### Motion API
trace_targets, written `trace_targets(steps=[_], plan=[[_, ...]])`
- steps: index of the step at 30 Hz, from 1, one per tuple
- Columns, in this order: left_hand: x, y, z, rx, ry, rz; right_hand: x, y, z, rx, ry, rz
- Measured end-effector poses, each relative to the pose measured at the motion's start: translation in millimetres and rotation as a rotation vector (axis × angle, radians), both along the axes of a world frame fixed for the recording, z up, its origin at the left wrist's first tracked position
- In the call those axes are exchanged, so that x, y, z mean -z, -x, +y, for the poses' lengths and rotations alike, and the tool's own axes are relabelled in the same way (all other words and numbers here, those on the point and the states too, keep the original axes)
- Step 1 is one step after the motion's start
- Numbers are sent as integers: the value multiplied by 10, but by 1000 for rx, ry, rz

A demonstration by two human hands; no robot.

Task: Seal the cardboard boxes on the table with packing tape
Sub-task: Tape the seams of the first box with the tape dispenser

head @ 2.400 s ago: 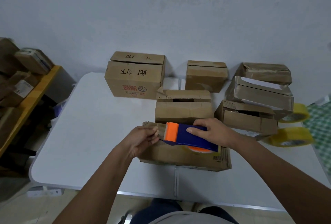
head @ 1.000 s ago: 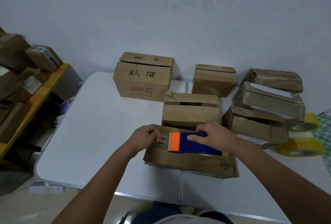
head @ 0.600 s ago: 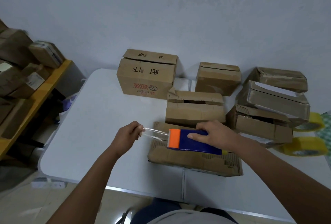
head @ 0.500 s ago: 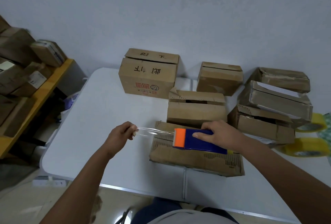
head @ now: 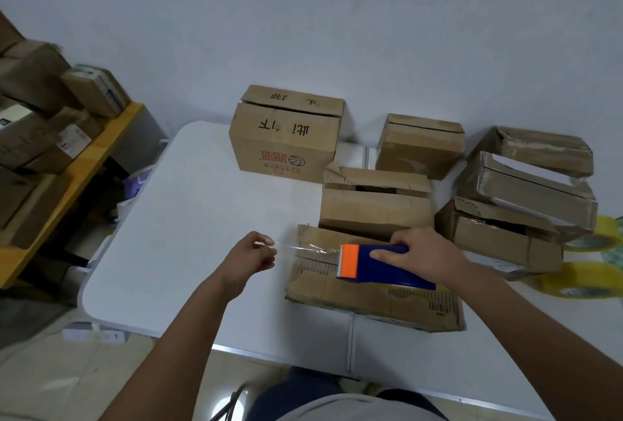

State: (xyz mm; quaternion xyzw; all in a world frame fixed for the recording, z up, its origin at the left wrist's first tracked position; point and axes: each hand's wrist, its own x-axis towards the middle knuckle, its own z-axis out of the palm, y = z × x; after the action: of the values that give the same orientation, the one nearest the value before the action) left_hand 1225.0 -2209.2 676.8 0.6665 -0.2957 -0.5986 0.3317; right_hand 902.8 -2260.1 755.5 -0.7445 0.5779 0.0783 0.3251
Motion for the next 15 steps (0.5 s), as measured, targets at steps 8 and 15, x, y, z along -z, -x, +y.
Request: trace_targets(steps=[8,15], plan=[[181,4,79,-46,-26,106,15,-24,26,15,11,-7],[372,135,61,-103,62,-40,18,-26,33,20,13,-7]])
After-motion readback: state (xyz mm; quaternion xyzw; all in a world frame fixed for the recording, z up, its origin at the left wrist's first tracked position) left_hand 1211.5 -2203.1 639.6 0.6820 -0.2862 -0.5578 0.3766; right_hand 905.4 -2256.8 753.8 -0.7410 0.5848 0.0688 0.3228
